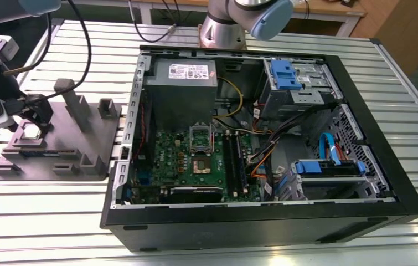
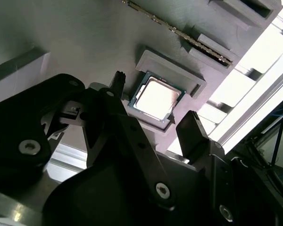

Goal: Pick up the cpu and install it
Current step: 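Pick up the cpu and move it towards the insertion slot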

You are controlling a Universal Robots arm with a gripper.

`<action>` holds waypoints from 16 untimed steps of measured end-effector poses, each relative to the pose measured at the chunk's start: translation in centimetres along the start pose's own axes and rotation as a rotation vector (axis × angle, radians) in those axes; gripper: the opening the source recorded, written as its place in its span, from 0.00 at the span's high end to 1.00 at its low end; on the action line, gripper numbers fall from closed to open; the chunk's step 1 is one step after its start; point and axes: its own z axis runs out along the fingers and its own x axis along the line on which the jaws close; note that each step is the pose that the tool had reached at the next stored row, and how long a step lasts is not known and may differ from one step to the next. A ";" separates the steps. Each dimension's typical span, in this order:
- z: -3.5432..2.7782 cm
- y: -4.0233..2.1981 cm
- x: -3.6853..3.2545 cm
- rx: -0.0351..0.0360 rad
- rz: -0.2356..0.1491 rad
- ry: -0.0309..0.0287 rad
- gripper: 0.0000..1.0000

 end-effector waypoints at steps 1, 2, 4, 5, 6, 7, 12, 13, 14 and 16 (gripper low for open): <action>0.00 0.00 0.00 0.0000 0.000 0.0000 0.29; 0.00 0.00 0.00 0.0000 0.000 0.0000 0.29; 0.04 0.00 0.00 -0.0001 0.000 -0.0001 0.29; 0.12 0.00 0.04 -0.0002 0.000 -0.0003 0.29; 0.21 0.00 0.11 -0.0001 0.000 -0.0002 0.29; 0.28 -0.01 0.16 0.0000 0.000 -0.0001 0.29; 0.73 -0.03 0.19 -0.0007 0.000 -0.0001 0.29; 0.86 -0.03 0.19 -0.0009 0.000 -0.0001 0.29; 0.99 -0.04 0.19 -0.0011 0.000 -0.0002 0.29; 1.23 -0.05 0.19 -0.0012 0.000 -0.0001 0.29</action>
